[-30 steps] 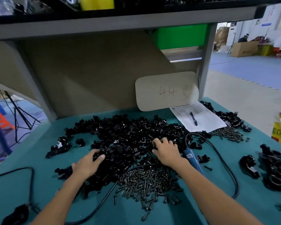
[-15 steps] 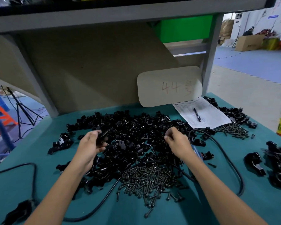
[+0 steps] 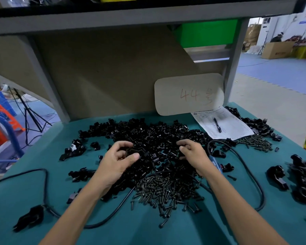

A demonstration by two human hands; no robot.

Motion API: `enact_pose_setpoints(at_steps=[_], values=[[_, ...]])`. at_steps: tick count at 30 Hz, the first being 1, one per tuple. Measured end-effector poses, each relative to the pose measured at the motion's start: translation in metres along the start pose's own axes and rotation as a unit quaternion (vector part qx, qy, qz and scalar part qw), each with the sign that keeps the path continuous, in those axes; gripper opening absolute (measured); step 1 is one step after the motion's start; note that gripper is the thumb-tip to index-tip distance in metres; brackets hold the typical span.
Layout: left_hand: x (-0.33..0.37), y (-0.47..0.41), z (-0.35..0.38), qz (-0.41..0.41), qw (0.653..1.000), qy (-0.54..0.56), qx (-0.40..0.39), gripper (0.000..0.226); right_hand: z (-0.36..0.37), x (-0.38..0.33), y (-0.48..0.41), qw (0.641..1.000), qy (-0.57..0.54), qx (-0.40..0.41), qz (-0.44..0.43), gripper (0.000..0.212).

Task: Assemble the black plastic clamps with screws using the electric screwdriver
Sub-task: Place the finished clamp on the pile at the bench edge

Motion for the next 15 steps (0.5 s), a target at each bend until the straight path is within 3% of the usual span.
enact_pose_setpoints(at_steps=[3,7,9,11,15], values=[[-0.002,0.005,0.011,0.001,0.999,0.013,-0.035,0.021,0.013,-0.005,0.027,0.96,-0.275,-0.039,0.035,0.029],[-0.011,0.01,0.037,-0.046,0.974,0.203,-0.086,0.018,0.033,-0.016,0.057,0.901,-0.422,-0.09,0.041,0.042],[-0.015,0.011,0.044,-0.056,0.97,0.223,-0.079,0.02,0.041,-0.02,0.067,0.892,-0.438,-0.111,0.02,0.033],[-0.02,0.011,0.05,-0.07,0.97,0.219,-0.074,0.024,0.048,-0.022,0.074,0.908,-0.402,-0.114,0.0,0.013],[-0.022,0.02,0.057,-0.099,0.967,0.215,-0.09,0.046,0.05,-0.015,0.077,0.964,-0.261,-0.053,-0.025,0.018]])
Point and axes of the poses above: each hand's wrist, its own y-axis away from the middle knuckle, its own z-axis out of the palm, x = y × z, the point moved 7 cm from there along -y, towards the middle knuckle, and after that the axes turned 6 degrees about -x, right-handed, at the moved point
